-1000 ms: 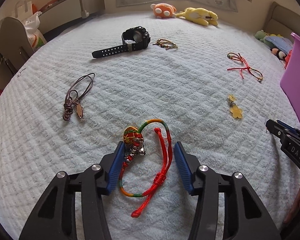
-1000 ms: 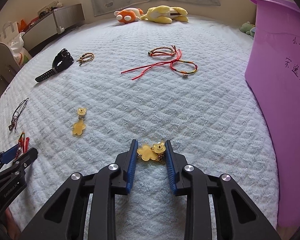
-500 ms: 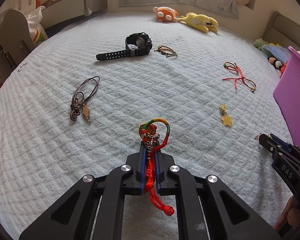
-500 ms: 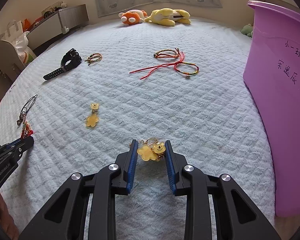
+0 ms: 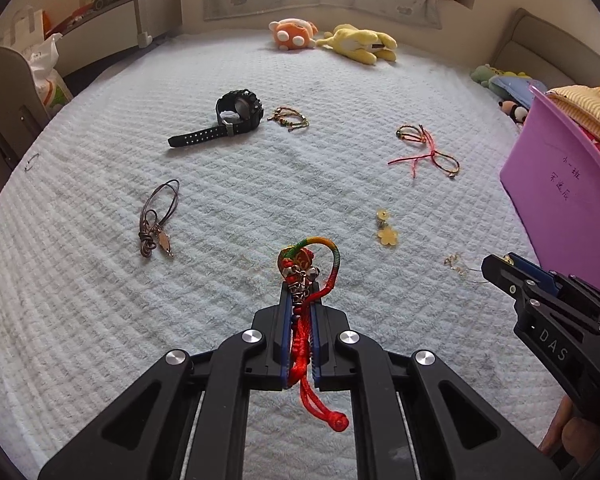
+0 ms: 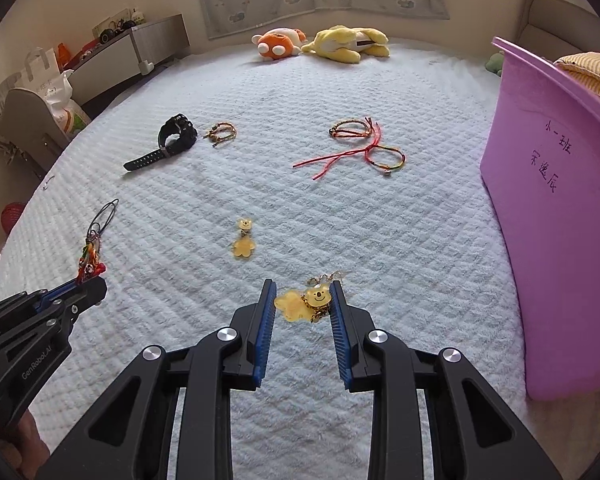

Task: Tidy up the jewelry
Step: 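Carry the gold flower chain and red string bracelet over the pink tub with both tools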

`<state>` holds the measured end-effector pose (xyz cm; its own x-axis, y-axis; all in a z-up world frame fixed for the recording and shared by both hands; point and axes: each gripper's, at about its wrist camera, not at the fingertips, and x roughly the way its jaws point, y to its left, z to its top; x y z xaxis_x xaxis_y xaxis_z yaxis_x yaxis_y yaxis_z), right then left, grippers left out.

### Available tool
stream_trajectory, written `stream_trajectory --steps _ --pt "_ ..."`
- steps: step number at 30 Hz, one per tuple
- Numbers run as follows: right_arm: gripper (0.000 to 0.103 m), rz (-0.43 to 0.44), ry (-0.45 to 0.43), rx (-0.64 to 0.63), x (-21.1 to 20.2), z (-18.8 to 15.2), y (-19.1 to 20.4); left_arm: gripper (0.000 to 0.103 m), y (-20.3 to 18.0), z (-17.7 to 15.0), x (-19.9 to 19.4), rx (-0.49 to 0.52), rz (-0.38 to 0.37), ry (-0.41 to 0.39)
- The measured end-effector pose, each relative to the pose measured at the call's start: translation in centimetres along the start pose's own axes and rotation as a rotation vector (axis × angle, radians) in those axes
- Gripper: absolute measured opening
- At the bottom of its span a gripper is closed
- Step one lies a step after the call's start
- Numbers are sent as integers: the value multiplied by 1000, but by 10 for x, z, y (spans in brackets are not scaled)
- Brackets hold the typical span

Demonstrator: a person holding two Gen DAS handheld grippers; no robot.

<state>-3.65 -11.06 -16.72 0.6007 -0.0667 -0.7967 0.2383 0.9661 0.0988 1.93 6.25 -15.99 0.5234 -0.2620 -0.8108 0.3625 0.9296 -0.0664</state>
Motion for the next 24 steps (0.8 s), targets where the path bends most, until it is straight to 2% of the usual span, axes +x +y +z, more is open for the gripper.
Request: stream_trajectory --steps 14,24 --pt "26 -22 -18 49 -99 37 1 8 -18 38 -76 104 -83 36" --pt "26 -40 -66 129 -184 78 -3 8 -38 81 -147 191 -154 20"
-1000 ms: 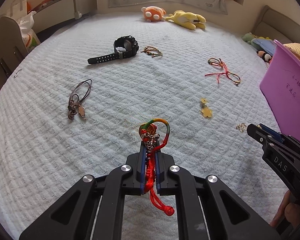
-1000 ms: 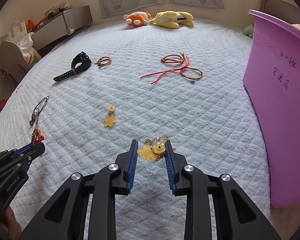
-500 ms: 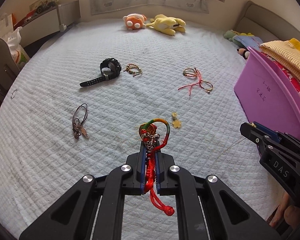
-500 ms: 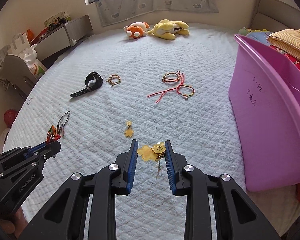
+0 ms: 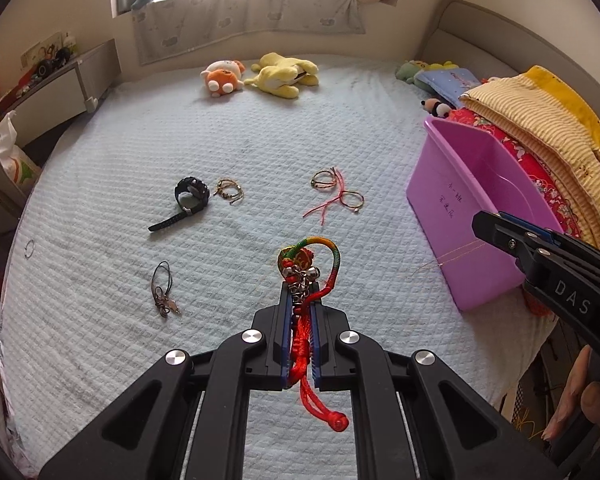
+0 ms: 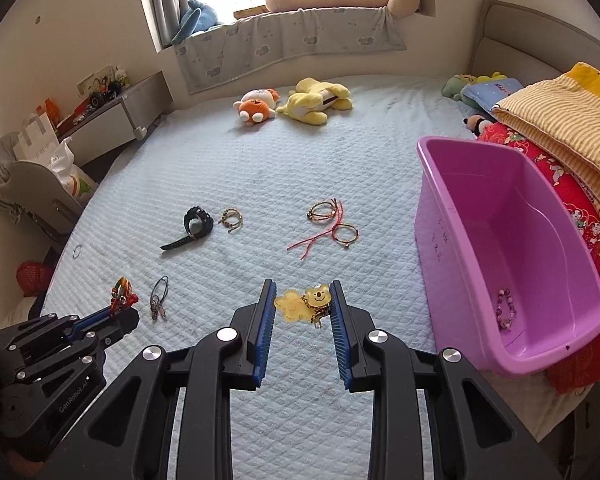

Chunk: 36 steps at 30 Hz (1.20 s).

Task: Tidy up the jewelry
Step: 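Carry the gold flower chain and red string bracelet over the pink tub with both tools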

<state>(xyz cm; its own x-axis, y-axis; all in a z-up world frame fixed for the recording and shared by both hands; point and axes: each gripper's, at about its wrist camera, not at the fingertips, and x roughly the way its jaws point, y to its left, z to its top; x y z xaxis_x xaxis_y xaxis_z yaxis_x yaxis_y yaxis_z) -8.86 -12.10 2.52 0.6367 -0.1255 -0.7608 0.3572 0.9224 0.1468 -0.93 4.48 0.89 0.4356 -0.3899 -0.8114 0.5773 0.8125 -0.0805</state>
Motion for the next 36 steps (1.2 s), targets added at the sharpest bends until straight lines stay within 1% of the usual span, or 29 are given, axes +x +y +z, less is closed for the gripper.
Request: stream_trajectory --steps 5,9,13,17,20,23,26,30,36 --pt "26 -17 -36 38 -40 23 -10 8 -20 21 -23 57 -46 4" --pt "26 -29 -61 64 -64 37 -28 8 -44 40 -34 96 -89 -2" --pt "26 -38 -83 79 -80 50 -57 8 -77 59 -38 116 -125 -19" --pt "26 -33 -83 65 -86 63 -93 8 -115 80 -34 106 -145 -41" --pt "26 -17 -76 39 -87 74 -126 8 -147 94 -27 85 -137 -51" --pt "26 8 -56 18 -83 84 -163 8 -178 106 -15 56 -121 -38" --pt "26 28 -35 -8 -77 92 -201 8 -214 114 -2 60 -85 -31" --pt "26 50 11 -27 -63 99 -247 8 -252 126 18 32 -77 -8" --pt "26 97 85 -14 -36 103 -298 8 -291 139 59 7 -73 75"
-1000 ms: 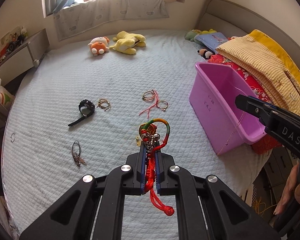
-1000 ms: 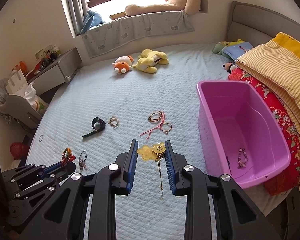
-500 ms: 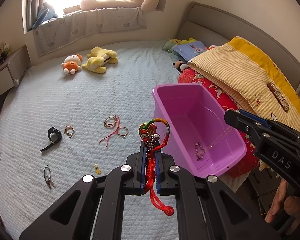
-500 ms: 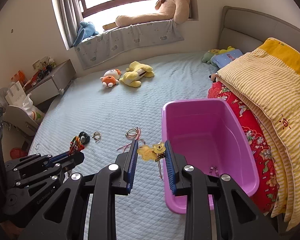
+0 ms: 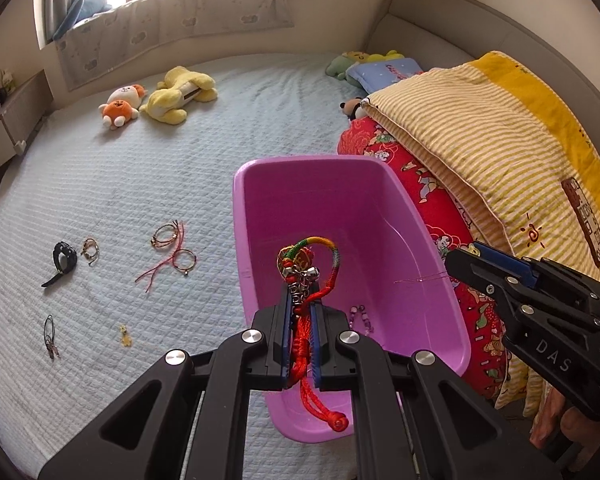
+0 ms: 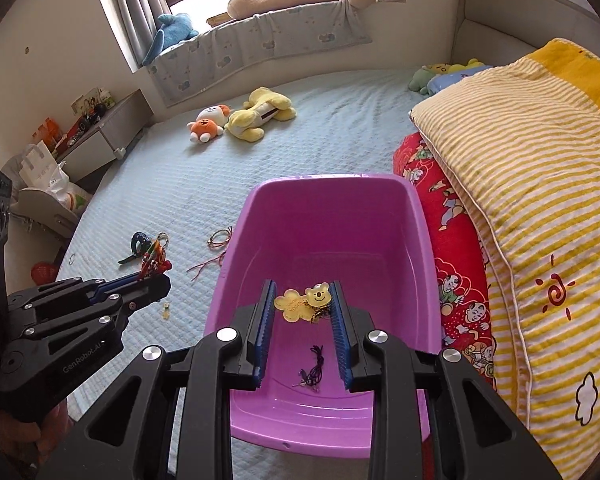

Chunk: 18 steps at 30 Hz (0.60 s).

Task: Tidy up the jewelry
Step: 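Carry the gold flower chain and red string bracelet over the pink tub with both tools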

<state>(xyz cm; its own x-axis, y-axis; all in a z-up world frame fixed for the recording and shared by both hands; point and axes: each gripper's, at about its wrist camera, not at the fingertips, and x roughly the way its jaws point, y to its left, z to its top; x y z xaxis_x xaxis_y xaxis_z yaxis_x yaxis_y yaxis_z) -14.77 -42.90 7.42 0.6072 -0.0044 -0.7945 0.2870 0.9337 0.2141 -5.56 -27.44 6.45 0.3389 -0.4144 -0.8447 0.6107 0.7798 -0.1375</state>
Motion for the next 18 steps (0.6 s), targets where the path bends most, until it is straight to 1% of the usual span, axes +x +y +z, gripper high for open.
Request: stream_trajectory --steps 6,9,11,18 --pt "26 44 94 34 29 3 -30 8 -20 1 35 -9 31 96" --pt "26 48 131 29 42 0 -37 8 -23 -2 51 -18 45 147" --pt "26 50 154 22 50 -2 -39 8 -23 -4 60 -29 39 177" --pt "27 39 232 7 77 -13 -46 8 -20 -11 84 -68 61 237"
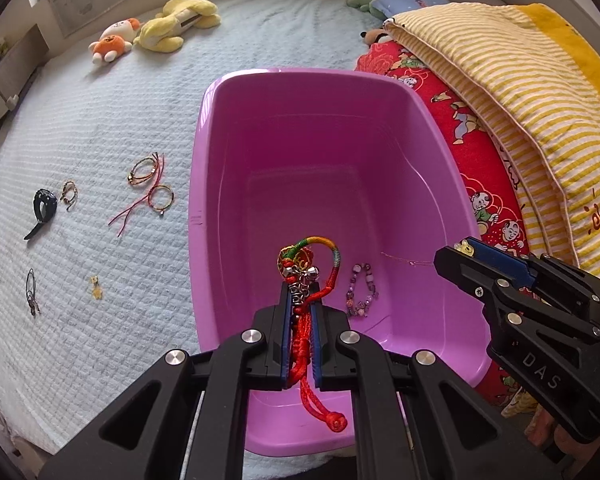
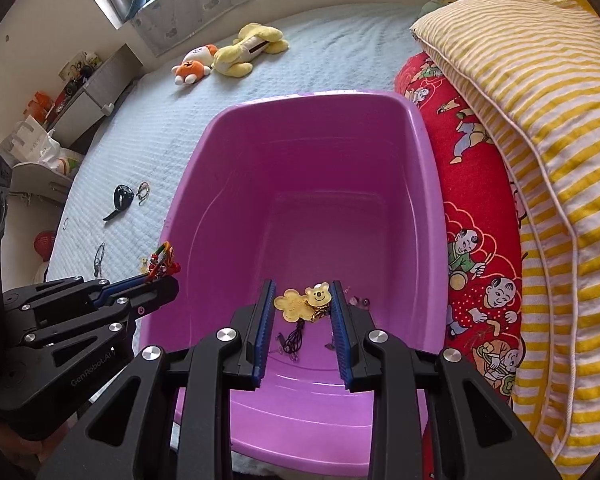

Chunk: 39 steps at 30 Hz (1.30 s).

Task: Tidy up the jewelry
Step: 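Carry the gold flower chain and red string bracelet over the pink tub with both tools, then open right tool dropping the gold chain while left tool releases the red bracelet into tub, then withdraw both open tools from the tub back over the bed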

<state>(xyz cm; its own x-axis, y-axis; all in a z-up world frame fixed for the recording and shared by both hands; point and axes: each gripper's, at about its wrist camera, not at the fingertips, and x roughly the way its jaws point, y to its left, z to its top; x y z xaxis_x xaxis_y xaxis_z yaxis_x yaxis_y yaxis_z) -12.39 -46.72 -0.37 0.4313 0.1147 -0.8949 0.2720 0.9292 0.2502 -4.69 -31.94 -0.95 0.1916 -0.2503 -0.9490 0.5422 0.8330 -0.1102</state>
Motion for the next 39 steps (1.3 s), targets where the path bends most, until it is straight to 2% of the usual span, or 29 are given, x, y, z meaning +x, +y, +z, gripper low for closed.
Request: stream_trajectory --steps 5,6,7,8,9,10,12,13,15,21,39 --pt "27 -24 28 -29 5 -2 2 9 6 1 7 -47 21 32" --pt "28 -31 43 -36 8 -2 3 9 8 1 8 -55 28 36" --pt "34 -42 54 -41 9 -1 4 10 10 1 8 -63 38 40" --pt "43 -52 58 -44 9 -1 4 18 11 1 8 -69 45 44" --pt "47 -56 61 -42 9 0 4 30 12 0 7 -74 50 44" --pt "54 -57 61 -37 8 1 3 36 13 0 6 -78 57 38" --pt "57 -66 61 -26 5 2 1 75 14 -1 0 -83 84 16" --pt "57 -68 62 -19 3 3 1 81 15 -1 -4 -88 97 -5" --pt "59 -67 64 -4 0 5 -2 82 16 -1 -10 -96 99 -29" --pt "62 -54 58 27 -7 6 -5 82 19 -2 -15 -109 104 -23" --pt "63 -46 54 21 -20 -4 6 82 27 -14 -39 -131 92 -64"
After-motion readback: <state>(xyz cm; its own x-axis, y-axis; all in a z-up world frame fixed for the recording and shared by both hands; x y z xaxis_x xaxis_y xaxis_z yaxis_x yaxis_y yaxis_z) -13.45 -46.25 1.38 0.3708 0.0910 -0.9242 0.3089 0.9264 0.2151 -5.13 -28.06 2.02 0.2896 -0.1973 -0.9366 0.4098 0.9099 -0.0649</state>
